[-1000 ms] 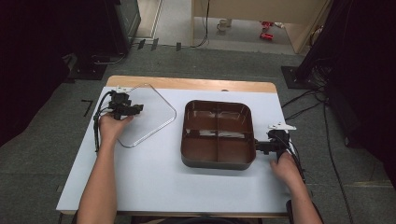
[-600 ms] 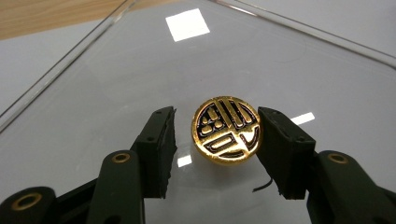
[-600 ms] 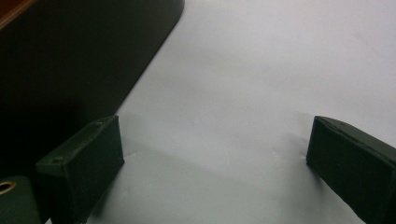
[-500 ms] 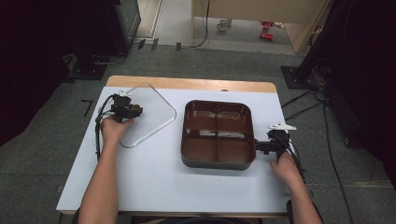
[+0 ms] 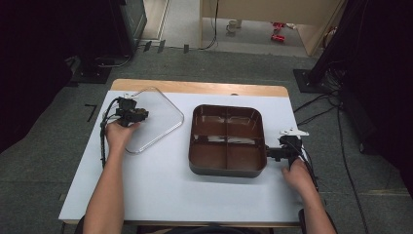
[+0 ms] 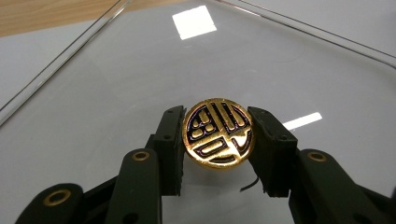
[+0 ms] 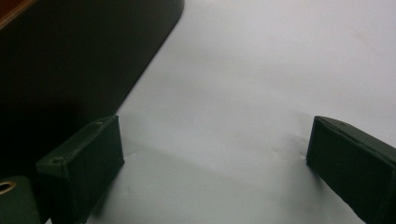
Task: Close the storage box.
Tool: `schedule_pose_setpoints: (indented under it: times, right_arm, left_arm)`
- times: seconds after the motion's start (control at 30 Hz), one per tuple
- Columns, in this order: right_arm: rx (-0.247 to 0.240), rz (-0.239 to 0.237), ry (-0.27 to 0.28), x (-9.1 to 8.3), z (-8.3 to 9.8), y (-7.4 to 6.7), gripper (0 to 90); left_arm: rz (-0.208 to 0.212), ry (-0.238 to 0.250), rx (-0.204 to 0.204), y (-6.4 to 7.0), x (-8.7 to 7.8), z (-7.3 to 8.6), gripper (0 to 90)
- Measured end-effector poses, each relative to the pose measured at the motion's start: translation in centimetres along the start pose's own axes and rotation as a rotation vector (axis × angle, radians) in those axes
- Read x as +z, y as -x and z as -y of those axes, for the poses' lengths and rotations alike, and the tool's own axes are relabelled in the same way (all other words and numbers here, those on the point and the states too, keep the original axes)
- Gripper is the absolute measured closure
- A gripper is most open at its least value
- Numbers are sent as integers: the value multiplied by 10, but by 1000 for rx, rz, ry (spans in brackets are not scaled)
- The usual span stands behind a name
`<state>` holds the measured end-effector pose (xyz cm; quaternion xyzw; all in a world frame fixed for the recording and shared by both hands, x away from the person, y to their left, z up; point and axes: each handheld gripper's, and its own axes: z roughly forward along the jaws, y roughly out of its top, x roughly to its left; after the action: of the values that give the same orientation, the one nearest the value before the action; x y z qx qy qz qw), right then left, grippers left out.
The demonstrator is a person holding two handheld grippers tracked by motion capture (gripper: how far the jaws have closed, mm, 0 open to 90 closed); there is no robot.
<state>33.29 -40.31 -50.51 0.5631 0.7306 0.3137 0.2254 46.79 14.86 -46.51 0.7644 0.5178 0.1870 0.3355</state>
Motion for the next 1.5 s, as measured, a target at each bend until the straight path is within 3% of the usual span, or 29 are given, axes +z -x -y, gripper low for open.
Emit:
schedule_pose_setpoints:
  times: [0.13,0.23,0.37,0.63,0.67,0.7,0.73,0.83,1.0,1.07,1.2,1.5]
  right_arm:
    - [0,0,0,0,0,0,31]
    - [0,0,0,0,0,0,31]
    - [-1,0,0,0,0,0,31]
    - [0,0,0,0,0,0,31]
    - [-1,0,0,0,0,0,31]
    - [-1,0,0,0,0,0,31]
    - [0,0,0,0,0,0,31]
    - [-2,0,0,0,0,0,31]
    - [-2,0,0,0,0,0,31]
    - [-3,0,0,0,0,0,31]
    - [-1,0,0,0,0,0,31]
    - [2,0,-2,0,0,0,31]
  left_arm:
    - [4,36,6,2,-12,-6,593]
    - [14,53,38,9,-28,-16,593]
    - [25,80,55,16,-38,-21,593]
    - [85,115,114,42,-57,-37,593]
    - [94,118,138,50,-60,-40,593]
    - [94,118,138,50,-60,-40,593]
    - [100,118,169,59,-61,-43,593]
    - [119,114,208,71,-62,-45,593]
    - [152,120,230,84,-61,-47,593]
    - [188,124,238,92,-60,-48,593]
    - [218,131,247,101,-58,-49,593]
    - [261,120,328,133,-49,-47,593]
